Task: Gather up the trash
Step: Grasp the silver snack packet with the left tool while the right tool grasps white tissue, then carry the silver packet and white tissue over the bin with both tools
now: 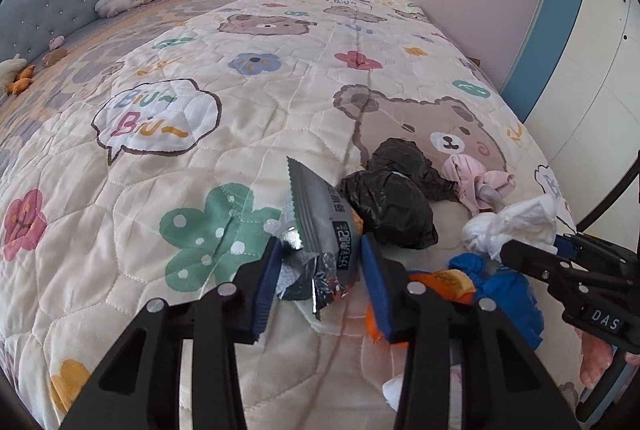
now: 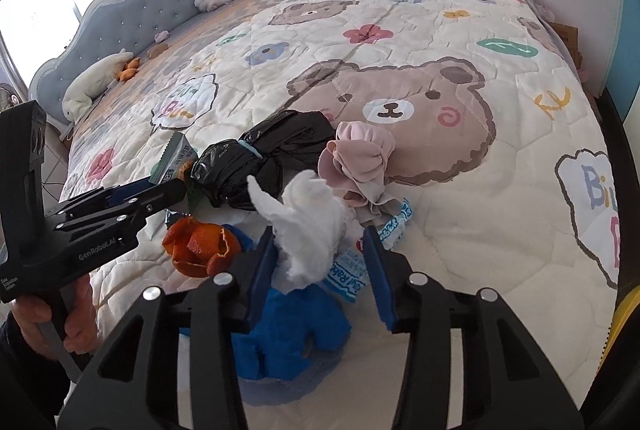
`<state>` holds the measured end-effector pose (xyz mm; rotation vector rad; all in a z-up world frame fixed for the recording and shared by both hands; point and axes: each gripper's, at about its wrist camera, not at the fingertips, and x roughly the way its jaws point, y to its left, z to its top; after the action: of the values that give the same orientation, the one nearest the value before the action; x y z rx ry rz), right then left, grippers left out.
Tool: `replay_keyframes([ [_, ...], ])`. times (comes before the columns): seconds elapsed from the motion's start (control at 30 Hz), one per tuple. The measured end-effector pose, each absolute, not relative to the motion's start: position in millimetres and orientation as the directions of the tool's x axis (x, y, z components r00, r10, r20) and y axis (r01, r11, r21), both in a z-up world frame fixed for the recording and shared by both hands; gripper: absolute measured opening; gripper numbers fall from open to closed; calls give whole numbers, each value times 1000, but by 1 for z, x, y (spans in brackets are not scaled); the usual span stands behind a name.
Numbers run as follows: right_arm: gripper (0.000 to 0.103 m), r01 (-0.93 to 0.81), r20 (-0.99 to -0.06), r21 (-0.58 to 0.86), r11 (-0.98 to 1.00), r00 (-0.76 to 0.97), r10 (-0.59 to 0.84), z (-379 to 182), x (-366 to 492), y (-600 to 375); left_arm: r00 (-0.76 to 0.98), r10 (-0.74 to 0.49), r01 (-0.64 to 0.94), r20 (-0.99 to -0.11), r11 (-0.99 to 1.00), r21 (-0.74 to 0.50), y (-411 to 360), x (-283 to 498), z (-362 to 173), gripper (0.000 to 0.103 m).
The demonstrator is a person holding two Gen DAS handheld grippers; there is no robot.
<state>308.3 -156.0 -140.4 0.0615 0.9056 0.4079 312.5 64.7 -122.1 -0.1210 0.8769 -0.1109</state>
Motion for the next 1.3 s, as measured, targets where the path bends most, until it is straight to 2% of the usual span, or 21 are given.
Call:
replay_keyframes([
  [0.07, 29, -320, -747, 221, 921, 552, 371, -138, 307, -156, 637, -148, 40, -756, 986, -160, 67, 313, -121, 34],
  [0.23, 23, -316, -743, 225, 922, 556, 372, -137, 307, -159, 643, -151, 29, -751, 985, -172, 71, 311, -119, 25],
  [0.27, 22, -319, -742, 224, 921, 556, 374, -137, 306, -159, 646, -147, 28, -749, 985, -170, 72, 310, -118, 20],
  [0.3, 22, -321, -741, 226, 920, 556, 376, -136, 306, -160, 646, -144, 28, -750, 986, -165, 72, 310, -116, 7],
  [0.47, 21, -315, -728, 240, 918, 568, 384, -127, 302, -166, 651, -134, 23, -747, 987, -158, 76, 308, -110, 6],
  [0.63, 21, -304, -717, 241, 922, 584, 380, -117, 294, -172, 653, -120, 12, -748, 989, -148, 77, 307, -107, 1],
  [0.9, 21, -298, -702, 241, 924, 603, 378, -101, 272, -186, 665, -106, -12, -739, 988, -152, 80, 304, -103, 1],
  [1.3, 21, -254, -654, 251, 934, 667, 357, -68, 236, -233, 727, -104, 22, -679, 991, -129, 72, 276, -52, 1],
])
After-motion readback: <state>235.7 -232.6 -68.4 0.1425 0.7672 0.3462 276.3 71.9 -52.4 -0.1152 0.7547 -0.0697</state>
